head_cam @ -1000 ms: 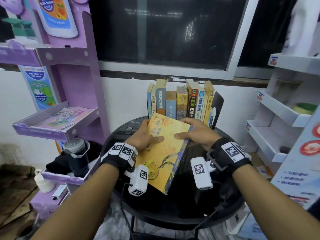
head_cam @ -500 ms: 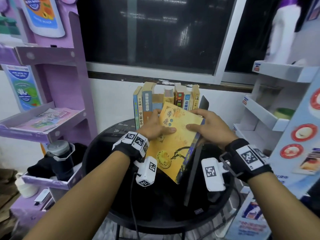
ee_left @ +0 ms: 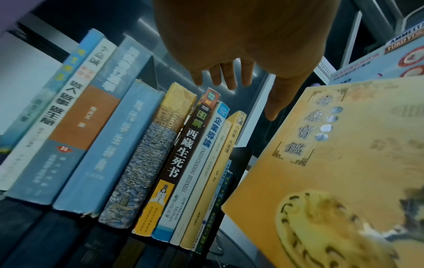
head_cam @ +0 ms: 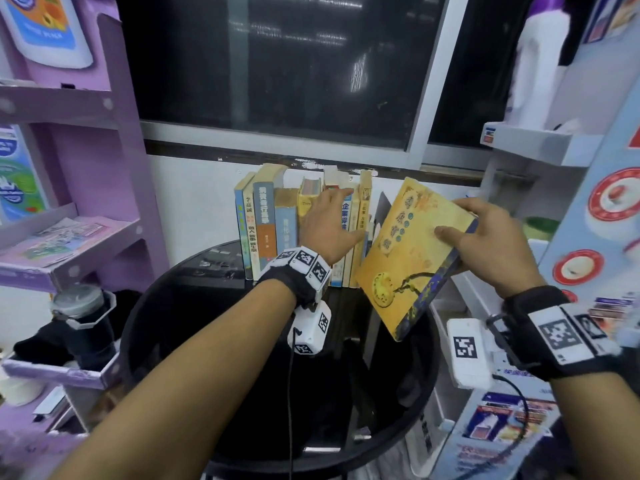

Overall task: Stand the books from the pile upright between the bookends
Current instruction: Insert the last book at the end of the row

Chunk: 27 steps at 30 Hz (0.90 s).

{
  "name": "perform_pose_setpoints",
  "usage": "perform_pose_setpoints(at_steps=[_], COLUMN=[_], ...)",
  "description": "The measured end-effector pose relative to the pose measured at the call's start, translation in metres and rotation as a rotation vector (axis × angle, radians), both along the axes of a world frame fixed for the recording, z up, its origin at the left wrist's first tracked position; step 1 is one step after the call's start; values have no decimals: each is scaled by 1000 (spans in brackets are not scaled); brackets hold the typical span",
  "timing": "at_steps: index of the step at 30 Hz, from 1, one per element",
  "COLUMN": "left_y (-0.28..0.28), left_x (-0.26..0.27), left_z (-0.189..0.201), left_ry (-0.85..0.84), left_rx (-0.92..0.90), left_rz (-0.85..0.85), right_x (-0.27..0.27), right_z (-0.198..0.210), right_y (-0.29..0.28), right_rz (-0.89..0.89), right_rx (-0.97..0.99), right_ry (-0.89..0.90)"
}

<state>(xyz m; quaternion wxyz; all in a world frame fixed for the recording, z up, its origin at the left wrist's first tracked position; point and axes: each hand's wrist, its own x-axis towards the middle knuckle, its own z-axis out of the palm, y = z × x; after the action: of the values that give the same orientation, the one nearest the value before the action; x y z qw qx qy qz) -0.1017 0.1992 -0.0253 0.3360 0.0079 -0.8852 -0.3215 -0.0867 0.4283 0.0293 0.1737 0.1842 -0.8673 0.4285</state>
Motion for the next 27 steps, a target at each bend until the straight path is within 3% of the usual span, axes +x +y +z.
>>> perform_pose_setpoints(at_steps=[10, 19, 27], left_y=[11, 10, 10], left_x=[-41, -83, -105], left_z=[3, 2, -14], left_ry=[57, 18, 29], left_rx=[-242, -605, -695], left_rz=[66, 131, 251], right_x=[-25, -59, -79], right_z=[10, 24, 21], right_y=[0, -13, -27], right_rz=[-98, -130, -144], right_rx=[4, -3, -25], right_ry=[163, 229, 240])
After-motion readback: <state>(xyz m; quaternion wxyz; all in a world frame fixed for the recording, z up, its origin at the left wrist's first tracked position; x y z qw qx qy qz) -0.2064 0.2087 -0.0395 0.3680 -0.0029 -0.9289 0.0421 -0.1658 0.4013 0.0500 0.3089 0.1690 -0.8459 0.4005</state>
